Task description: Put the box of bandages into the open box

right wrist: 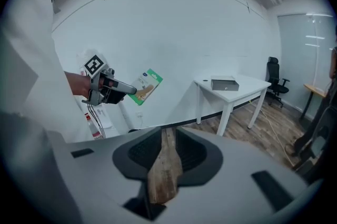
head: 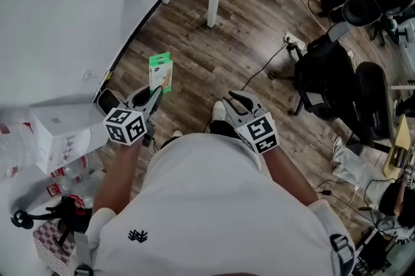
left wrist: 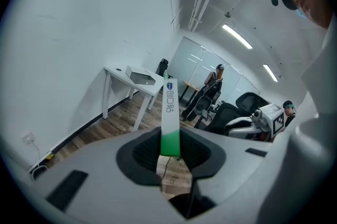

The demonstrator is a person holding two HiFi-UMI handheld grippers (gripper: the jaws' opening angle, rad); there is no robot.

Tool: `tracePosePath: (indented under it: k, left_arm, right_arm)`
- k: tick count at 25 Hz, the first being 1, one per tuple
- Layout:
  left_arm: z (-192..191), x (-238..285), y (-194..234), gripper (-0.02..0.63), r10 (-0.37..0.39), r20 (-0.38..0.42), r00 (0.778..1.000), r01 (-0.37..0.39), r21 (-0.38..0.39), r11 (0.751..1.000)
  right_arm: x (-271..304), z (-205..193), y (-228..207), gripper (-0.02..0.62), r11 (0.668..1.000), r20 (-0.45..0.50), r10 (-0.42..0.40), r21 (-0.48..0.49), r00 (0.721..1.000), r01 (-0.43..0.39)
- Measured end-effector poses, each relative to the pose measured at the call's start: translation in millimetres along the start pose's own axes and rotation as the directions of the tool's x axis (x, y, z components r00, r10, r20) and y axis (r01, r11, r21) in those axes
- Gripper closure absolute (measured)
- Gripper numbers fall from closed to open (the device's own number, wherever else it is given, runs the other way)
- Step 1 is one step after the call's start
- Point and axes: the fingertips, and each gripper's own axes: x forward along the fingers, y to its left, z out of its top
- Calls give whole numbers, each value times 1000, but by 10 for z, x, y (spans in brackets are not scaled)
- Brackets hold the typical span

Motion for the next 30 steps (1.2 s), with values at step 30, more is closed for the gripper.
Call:
tracePosePath:
  k: [30]
  left_arm:
    - [1989, 2229, 490, 515, -14, 2, 1000, 14, 115, 993]
  right_arm:
    - [527, 559, -2143, 538, 982, 8, -80, 175, 997, 77]
